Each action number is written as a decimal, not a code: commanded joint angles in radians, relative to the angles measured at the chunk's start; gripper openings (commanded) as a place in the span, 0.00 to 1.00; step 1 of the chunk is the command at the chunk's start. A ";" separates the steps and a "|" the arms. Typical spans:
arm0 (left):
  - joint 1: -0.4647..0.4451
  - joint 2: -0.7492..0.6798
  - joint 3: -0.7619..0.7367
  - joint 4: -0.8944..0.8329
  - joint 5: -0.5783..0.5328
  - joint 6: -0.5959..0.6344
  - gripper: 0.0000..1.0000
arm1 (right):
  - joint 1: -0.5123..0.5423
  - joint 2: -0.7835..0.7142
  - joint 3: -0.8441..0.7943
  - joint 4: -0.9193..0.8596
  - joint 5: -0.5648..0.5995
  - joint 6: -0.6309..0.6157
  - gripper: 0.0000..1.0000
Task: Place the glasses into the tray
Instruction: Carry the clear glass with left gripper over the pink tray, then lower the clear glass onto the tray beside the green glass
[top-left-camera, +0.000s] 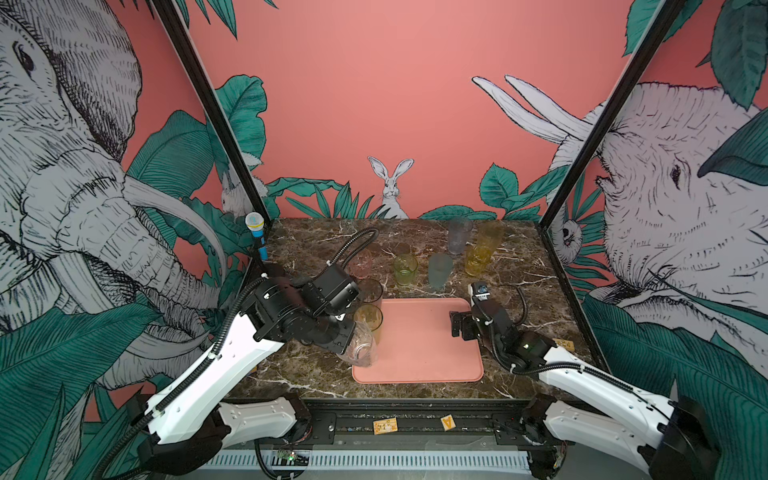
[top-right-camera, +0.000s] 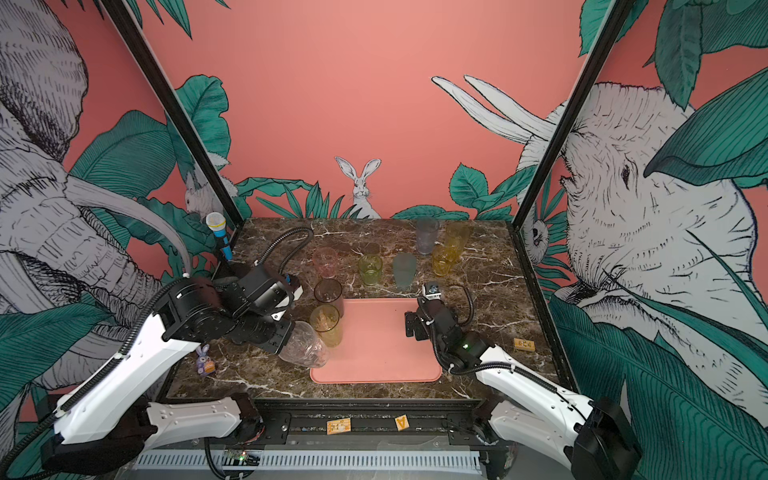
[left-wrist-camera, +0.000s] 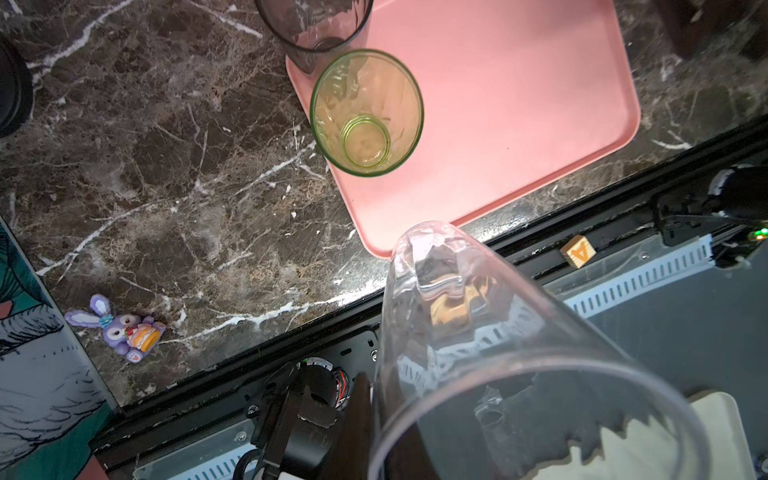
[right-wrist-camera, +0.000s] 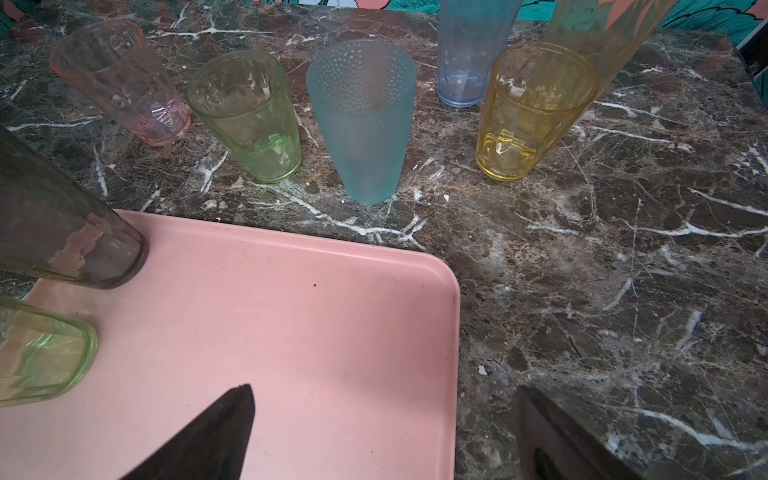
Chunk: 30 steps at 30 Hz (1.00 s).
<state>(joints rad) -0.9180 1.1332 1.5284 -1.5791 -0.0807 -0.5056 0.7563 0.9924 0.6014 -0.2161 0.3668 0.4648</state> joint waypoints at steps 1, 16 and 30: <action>-0.008 -0.035 -0.055 0.012 -0.027 -0.054 0.00 | -0.008 0.000 0.037 -0.002 0.016 0.014 0.99; -0.031 -0.059 -0.245 0.141 -0.072 -0.153 0.00 | -0.009 0.011 0.041 0.000 0.006 0.012 0.99; -0.038 -0.006 -0.351 0.262 -0.059 -0.138 0.00 | -0.011 0.013 0.040 0.001 -0.002 0.011 0.99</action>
<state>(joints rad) -0.9485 1.1286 1.1965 -1.3499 -0.1383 -0.6296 0.7517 1.0142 0.6201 -0.2226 0.3592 0.4652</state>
